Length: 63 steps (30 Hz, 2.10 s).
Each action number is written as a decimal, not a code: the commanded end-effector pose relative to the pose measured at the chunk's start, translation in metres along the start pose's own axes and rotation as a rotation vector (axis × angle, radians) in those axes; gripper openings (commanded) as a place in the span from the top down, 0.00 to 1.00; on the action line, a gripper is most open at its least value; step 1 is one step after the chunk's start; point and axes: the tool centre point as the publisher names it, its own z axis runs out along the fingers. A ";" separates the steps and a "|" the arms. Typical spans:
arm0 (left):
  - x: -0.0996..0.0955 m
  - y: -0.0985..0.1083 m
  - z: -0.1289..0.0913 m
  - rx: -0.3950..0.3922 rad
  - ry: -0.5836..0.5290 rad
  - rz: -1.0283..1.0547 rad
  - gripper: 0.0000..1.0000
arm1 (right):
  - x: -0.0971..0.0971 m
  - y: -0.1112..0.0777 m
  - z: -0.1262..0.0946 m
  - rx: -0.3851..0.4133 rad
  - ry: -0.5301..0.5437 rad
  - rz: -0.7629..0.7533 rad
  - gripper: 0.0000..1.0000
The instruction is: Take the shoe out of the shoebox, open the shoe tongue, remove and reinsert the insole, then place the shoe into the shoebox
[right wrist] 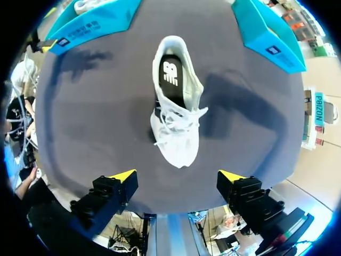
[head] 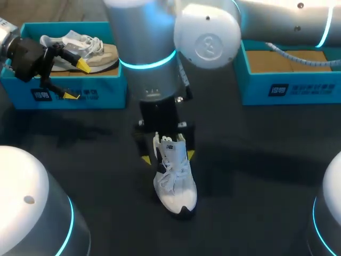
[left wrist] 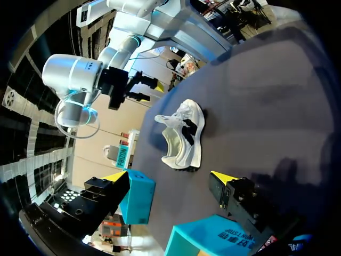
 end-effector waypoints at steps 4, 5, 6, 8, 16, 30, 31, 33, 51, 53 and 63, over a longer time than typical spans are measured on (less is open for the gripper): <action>0.000 0.000 -0.001 0.002 0.003 0.001 0.00 | -0.008 0.000 0.020 -0.030 0.027 0.022 0.60; 0.000 0.000 -0.001 0.002 0.003 0.001 0.00 | -0.008 0.001 0.022 -0.027 0.017 0.023 0.67; 0.000 0.000 -0.001 0.002 0.003 0.001 0.00 | -0.007 0.003 0.024 -0.028 0.016 0.022 0.71; 0.000 0.000 -0.001 0.002 0.003 0.001 0.00 | -0.006 0.007 0.027 -0.033 0.014 0.021 0.74; 0.000 0.000 -0.001 0.002 0.003 0.001 0.00 | -0.002 0.033 0.035 -0.041 0.002 -0.015 0.79; 0.000 0.000 -0.001 0.002 0.003 0.001 0.00 | -0.001 0.073 0.042 -0.059 0.008 -0.113 0.78; 0.000 0.000 -0.001 0.002 0.003 0.001 0.00 | -0.001 0.076 0.044 -0.061 0.006 -0.117 0.79; 0.000 0.000 -0.001 0.002 0.003 0.001 0.00 | -0.001 0.082 0.046 -0.065 0.009 -0.127 0.80; 0.000 0.000 -0.001 0.002 0.003 0.001 0.00 | -0.006 0.075 0.033 -0.047 -0.055 -0.157 0.72; 0.000 0.000 -0.001 0.002 0.003 0.001 0.00 | -0.009 0.072 0.034 -0.044 -0.054 -0.145 0.71; 0.000 0.000 -0.001 0.002 0.003 0.001 0.00 | -0.026 0.082 0.047 -0.037 -0.040 -0.113 0.72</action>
